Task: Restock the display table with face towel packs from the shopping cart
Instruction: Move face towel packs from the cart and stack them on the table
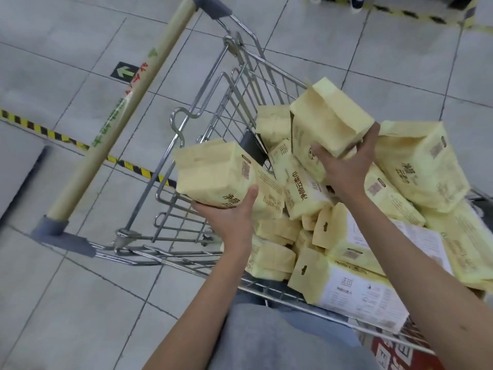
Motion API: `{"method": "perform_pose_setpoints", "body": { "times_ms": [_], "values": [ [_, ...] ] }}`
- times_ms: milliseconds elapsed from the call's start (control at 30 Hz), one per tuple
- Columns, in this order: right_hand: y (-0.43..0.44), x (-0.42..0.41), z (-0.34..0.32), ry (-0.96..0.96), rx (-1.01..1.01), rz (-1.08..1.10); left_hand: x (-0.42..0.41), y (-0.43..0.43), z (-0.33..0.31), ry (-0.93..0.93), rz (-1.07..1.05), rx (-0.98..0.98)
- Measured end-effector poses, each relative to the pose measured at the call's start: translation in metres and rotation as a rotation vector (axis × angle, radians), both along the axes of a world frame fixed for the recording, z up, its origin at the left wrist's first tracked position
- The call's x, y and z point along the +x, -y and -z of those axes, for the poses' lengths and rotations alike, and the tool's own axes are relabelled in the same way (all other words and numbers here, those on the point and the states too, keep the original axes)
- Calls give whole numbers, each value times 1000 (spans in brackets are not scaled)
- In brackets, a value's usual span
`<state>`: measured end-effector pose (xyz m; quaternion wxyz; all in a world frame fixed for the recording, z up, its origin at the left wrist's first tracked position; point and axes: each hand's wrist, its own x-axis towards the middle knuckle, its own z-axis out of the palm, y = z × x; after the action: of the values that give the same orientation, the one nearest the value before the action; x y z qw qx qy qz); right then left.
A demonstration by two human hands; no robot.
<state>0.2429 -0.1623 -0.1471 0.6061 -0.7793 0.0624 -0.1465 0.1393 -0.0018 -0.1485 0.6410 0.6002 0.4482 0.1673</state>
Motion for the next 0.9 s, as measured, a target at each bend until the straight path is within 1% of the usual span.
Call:
{"method": "perform_pose_setpoints", "body": {
  "times_ms": [100,200,300,433,533,633,767,900],
  "values": [
    [3,-14,-25,39,192,-2,-1,-5,-21,90,83,-48],
    [8,-31,-41,67,355,18,-4,-12,-37,113,165,-86],
    [17,-47,-53,55,485,24,-9,-17,-47,137,284,-69],
    [39,-74,-64,-15,510,73,-15,-15,-56,153,443,-53],
    [58,-98,-68,-52,556,144,-15,-10,-60,105,567,-32],
    [69,-121,-69,-100,592,198,-12,-5,-58,57,679,-52],
    [67,-149,-69,-142,582,301,-8,0,-54,14,835,-88],
    [52,-176,-69,-154,602,409,-5,-6,-51,24,964,-108]
  ]
}}
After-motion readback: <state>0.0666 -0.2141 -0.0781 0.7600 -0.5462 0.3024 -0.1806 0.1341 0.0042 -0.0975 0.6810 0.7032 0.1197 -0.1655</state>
